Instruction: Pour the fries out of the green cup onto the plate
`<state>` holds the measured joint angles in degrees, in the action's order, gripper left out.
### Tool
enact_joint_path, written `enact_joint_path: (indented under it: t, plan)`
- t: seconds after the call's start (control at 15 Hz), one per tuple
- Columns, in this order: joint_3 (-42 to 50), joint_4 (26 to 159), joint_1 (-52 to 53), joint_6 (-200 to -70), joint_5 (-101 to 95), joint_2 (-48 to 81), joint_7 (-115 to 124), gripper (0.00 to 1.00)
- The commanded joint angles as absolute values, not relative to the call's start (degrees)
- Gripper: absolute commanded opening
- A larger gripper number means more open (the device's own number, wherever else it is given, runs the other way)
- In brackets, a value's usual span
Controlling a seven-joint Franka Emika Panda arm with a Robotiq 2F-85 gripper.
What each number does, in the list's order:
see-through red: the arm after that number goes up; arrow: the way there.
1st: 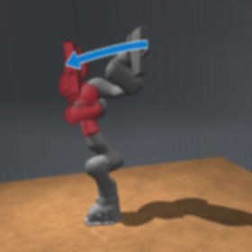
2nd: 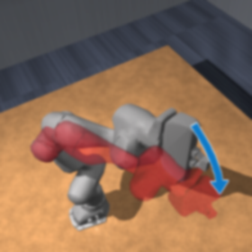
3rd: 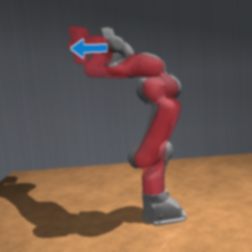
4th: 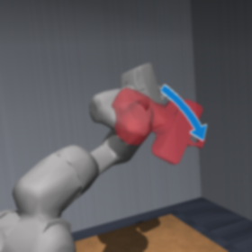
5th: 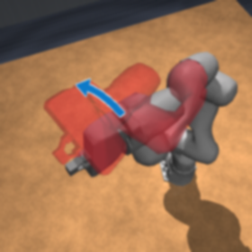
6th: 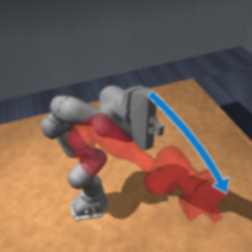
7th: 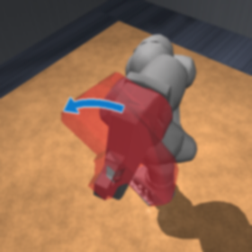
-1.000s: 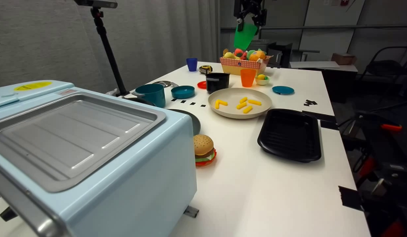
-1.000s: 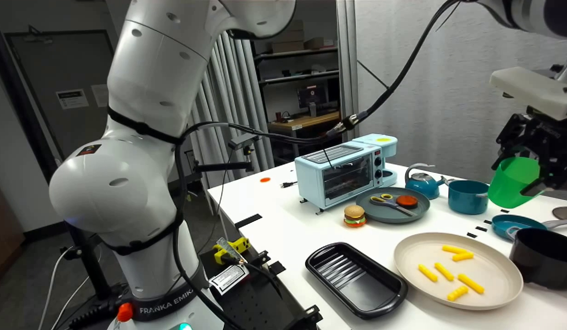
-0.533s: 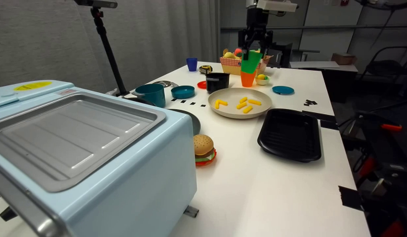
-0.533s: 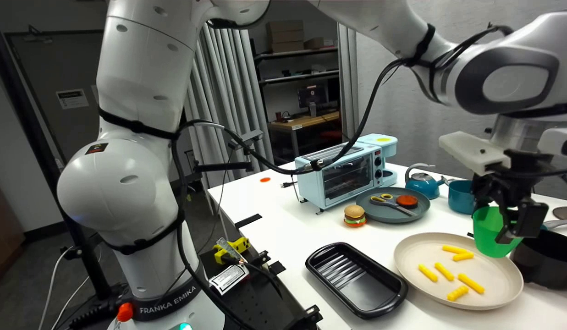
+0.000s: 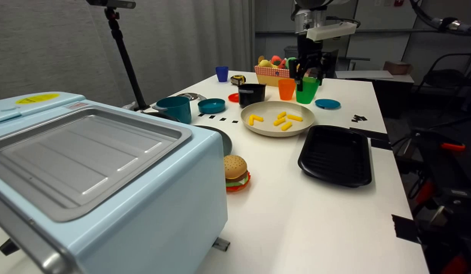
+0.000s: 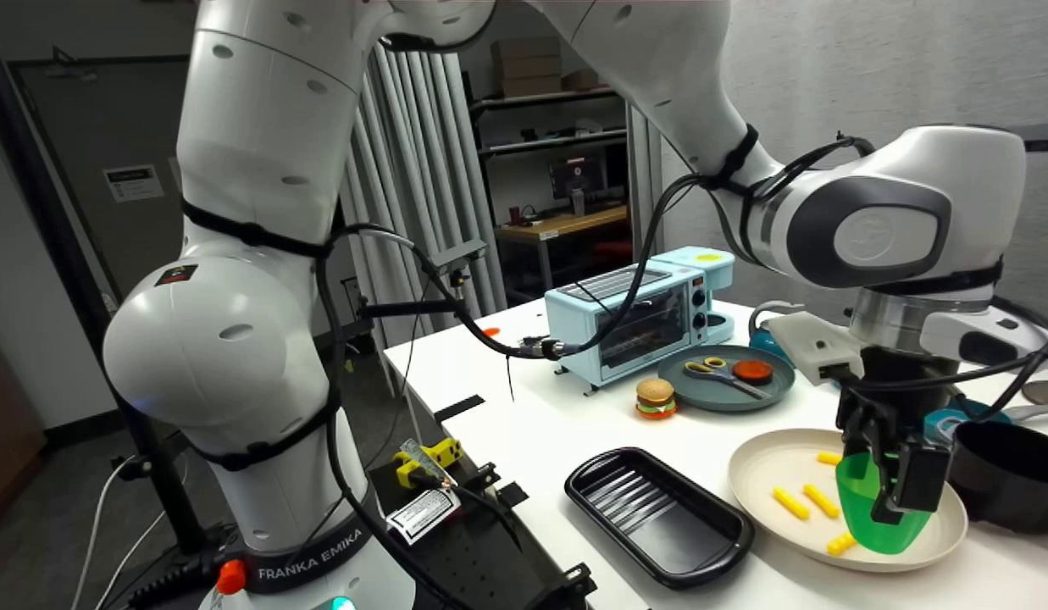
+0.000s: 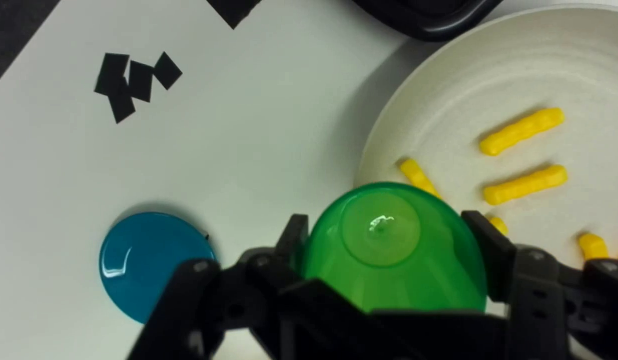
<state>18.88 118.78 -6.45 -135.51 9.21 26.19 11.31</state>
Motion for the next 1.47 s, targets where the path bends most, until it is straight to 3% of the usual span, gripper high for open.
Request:
enact_joint_path:
  t: [0.0,1.4]
  plan:
    - [17.73,120.75,-8.12,-136.97,7.06,24.83,14.49,0.53]
    - [12.18,100.43,-12.29,-129.83,12.69,37.22,18.00,0.53]
